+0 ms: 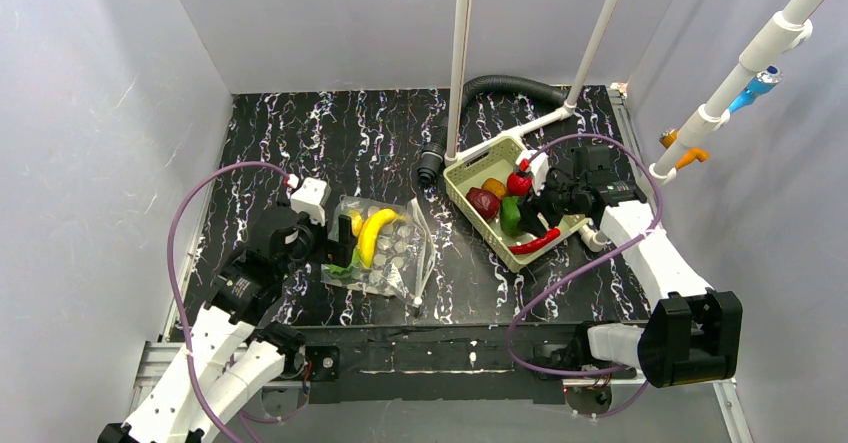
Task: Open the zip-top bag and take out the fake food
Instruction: Place the fake vegetable in the bin, then pick up the fake fruit from the zipper food storage bag.
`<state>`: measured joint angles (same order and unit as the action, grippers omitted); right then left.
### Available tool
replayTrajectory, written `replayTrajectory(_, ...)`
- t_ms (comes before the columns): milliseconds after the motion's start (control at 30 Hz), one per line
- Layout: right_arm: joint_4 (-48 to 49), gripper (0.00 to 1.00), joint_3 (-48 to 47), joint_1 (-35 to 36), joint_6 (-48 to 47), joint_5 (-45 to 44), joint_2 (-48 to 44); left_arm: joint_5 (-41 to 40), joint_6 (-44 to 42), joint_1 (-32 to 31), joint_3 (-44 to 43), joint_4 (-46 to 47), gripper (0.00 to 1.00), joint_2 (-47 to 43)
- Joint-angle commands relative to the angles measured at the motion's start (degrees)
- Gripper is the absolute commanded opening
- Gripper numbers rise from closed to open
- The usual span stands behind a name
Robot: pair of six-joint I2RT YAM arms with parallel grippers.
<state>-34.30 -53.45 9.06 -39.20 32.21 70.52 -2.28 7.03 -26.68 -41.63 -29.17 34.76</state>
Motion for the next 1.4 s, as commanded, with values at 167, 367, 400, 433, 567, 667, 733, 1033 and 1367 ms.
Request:
replayTrajectory(167,-0.95,0.71,0.7,-0.18,-1.15,5.19,-1.77,1.06,-0.35,0.35,0.58,0.69,0.98,-0.73)
replayTrajectory(367,-0.98,0.71,0.72,-0.17,-1.26,5.64,-1.83,1.25,-0.34,0.4,0.6,0.74,0.98,-0.6)
replayTrajectory(400,-1.02,0.71,0.72,-0.18,-1.31,5.69,-1.87,1.23,-0.35,0.47,0.63,0.77,0.98,-0.58)
replayTrajectory(433,-1.03,0.71,0.76,-0.18,-1.28,5.82,-1.89,1.23,-0.35,0.44,0.64,0.78,0.98,-0.55)
replayTrajectory(567,-1.05,0.71,0.87,-0.18,-1.35,6.02,-1.83,1.32,-0.35,0.48,0.71,0.86,0.98,-0.52)
replayTrajectory(667,-1.2,0.71,0.81,-0.18,-1.48,6.37,-1.88,1.47,-0.35,0.48,0.69,0.87,0.98,-0.32)
replayTrajectory(733,-1.33,0.71,0.85,-0.16,-1.6,6.67,-1.81,1.5,-0.3,0.48,0.73,0.89,0.98,-0.23)
replayTrajectory(1033,-1.39,0.71,0.9,-0.18,-1.79,6.77,-1.7,1.84,-0.35,0.66,0.69,1.02,0.98,-0.14)
replayTrajectory(1367,-0.98,0.71,1.6,-0.18,-2.19,8.99,-2.91,2.28,0.24,0.98,0.76,1.39,0.98,-0.23)
